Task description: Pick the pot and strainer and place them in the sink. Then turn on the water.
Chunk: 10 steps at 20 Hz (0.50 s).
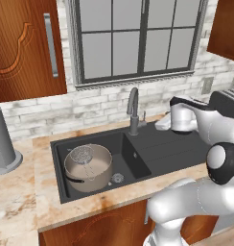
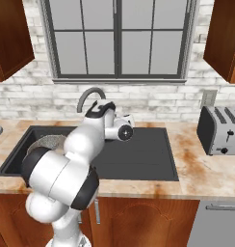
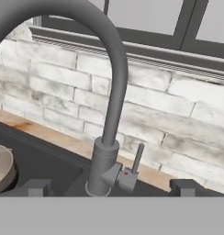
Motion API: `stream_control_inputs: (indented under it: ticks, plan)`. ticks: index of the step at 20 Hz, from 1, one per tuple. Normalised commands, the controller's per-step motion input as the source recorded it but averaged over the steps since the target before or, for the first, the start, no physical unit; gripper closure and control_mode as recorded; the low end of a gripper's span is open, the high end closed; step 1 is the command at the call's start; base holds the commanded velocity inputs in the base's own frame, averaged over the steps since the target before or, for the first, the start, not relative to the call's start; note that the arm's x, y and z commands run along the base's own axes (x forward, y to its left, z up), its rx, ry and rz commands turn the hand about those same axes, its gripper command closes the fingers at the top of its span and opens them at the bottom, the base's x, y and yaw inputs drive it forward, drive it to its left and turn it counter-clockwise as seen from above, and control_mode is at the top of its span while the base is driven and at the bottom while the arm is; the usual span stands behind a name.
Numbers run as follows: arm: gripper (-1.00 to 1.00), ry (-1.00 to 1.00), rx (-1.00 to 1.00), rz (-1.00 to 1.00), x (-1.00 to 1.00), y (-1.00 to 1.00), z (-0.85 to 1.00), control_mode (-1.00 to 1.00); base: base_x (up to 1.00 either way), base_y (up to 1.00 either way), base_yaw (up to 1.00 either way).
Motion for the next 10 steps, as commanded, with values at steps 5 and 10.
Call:
stream_control_inputs:
  ticks: [5, 10]
  plan:
    - [-1.0, 0.0, 0.0, 0.0, 0.12, 0.0, -0.01, -1.0, 0.0, 0.0, 0.0]
    - [-1.0, 0.0, 0.0, 0.0, 0.08, 0.0, -0.03, -1.0, 0.0, 0.0, 0.0]
